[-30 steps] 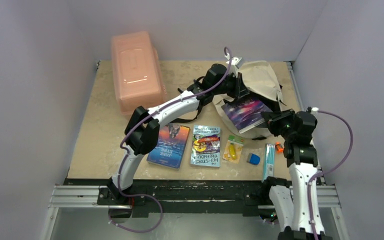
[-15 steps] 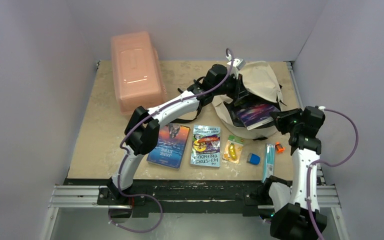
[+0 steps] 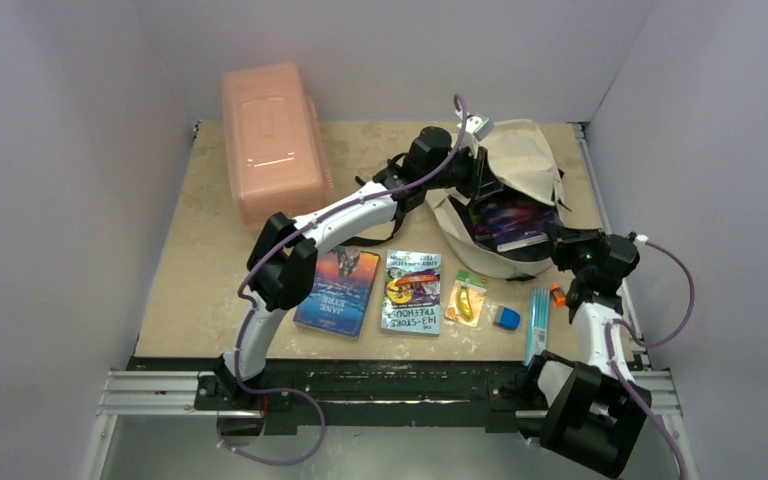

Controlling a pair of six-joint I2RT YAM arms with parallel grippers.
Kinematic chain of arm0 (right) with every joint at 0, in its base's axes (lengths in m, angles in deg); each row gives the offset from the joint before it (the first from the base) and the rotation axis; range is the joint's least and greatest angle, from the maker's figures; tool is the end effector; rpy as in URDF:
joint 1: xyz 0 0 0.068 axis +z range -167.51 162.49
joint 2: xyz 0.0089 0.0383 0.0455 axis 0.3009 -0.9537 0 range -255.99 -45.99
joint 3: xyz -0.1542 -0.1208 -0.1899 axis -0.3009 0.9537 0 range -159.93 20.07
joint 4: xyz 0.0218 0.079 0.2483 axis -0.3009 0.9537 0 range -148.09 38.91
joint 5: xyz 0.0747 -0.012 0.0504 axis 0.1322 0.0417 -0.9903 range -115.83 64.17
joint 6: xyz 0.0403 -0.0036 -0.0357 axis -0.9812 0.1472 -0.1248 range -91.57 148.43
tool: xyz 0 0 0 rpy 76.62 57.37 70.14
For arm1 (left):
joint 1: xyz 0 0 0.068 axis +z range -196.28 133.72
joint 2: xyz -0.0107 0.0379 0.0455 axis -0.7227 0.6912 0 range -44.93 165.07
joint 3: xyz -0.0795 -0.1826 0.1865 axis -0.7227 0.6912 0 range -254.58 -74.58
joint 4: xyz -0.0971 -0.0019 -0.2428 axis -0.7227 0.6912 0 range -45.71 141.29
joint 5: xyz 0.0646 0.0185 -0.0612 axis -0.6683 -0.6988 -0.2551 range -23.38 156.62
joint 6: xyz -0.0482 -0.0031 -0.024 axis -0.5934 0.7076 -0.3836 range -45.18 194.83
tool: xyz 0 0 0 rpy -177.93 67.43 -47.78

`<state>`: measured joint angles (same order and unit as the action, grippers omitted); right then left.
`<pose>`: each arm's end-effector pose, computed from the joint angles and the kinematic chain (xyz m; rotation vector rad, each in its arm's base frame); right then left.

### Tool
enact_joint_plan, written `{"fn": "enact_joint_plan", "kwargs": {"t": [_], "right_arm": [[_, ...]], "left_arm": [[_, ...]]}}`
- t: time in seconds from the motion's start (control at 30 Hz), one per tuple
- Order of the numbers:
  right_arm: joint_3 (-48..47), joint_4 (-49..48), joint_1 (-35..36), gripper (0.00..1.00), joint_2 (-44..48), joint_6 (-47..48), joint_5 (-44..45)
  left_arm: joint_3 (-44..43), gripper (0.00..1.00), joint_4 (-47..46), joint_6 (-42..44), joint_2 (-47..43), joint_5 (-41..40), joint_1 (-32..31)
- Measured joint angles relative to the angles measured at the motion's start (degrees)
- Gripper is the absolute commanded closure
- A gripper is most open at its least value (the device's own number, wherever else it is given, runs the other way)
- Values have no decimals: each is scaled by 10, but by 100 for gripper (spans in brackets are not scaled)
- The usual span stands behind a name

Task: Pack the student bag
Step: Place the book in the student bag.

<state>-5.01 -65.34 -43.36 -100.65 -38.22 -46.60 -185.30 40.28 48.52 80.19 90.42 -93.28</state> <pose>0.1937 -0.0800 0.2193 1.2812 1.5685 0.8150 0.3503 -0.3966 0.3074 0.6676 1.8039 -1.2629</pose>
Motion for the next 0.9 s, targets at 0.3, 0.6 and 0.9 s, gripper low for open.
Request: {"fn": "enact_joint_plan", "kwargs": {"t": [0.3,0.6,0.9], "right_arm": [[63,-239,94,99,-84,-28,97],[-3,-325,149,37,-291,7,162],[-91,-90,150,7,-260,145,172]], "left_arm": [[-2,100,-6,0,0,21,0],[-24,100,31,5,0,20,0],[-26,100,48,6,0,26,0]]}}
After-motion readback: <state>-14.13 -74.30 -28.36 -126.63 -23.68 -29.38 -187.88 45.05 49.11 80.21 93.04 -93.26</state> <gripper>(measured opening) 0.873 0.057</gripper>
